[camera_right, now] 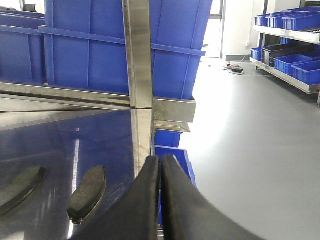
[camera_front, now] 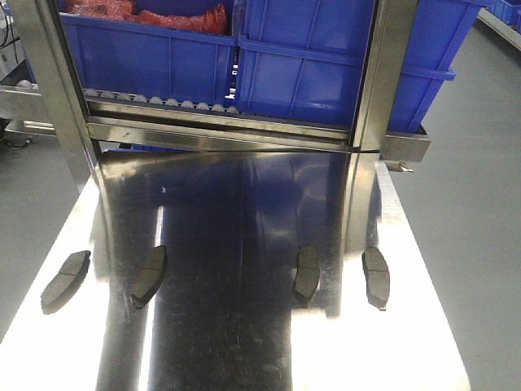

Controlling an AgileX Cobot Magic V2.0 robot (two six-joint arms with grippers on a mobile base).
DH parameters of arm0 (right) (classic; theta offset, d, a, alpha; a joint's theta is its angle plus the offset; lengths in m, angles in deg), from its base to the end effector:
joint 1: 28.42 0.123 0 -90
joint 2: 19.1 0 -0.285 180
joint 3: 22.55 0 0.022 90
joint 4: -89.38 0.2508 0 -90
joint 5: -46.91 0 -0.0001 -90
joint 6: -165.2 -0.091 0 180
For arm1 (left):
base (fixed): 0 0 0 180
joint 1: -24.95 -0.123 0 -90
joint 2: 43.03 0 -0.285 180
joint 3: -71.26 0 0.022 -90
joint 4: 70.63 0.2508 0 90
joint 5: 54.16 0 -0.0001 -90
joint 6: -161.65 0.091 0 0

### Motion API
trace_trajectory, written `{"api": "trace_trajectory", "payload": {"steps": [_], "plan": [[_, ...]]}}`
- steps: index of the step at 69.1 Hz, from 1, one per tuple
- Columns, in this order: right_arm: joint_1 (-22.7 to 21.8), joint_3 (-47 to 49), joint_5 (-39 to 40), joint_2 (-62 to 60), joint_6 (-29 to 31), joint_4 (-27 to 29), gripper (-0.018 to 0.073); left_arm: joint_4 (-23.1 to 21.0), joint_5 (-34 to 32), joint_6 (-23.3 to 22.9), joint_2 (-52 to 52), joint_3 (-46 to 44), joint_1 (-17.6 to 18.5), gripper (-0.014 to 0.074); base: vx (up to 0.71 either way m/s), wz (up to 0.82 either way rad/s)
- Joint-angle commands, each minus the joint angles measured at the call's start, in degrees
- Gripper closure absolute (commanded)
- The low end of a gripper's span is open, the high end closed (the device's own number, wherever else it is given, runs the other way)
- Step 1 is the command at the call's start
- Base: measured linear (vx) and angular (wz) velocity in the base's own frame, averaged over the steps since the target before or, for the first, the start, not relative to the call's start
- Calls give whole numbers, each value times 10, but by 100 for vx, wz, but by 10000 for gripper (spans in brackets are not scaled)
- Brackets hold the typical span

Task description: Move and align brake pads A on conveyor

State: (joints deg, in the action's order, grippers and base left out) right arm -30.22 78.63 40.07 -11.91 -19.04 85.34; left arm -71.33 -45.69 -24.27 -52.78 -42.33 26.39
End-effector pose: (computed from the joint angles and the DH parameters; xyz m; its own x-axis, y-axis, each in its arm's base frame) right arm 0.0567 -0.0026 0.1935 -0.0492 0.0055 -0.9988 0.0400 0.9992 0.0036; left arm 0.0480 -0.0014 0.2610 0.0898 -0.1174 -0.9890 0.0375 0.9927 -0.1145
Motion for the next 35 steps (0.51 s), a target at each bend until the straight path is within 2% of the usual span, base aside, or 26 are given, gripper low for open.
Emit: {"api": "trace_trajectory", "payload": {"steps": [1,9,21,28,35], "plan": [[-2,-7,43,-7,1,-5,571,7,22,2,-56,-66,4,603,0,0],[-2,-7,43,-7,1,-5,571,11,105,25,-126,-119,4,603,0,0],[-2,-7,43,-7,1,-5,571,-1,227,24,-219,-175,4,603,0,0],[-2,-7,43,-7,1,-5,571,-24,267,24,-257,-180,4,603,0,0],[-2,-7,43,-7,1,-5,571,-24,282,24,-280,-180,4,603,0,0]]}}
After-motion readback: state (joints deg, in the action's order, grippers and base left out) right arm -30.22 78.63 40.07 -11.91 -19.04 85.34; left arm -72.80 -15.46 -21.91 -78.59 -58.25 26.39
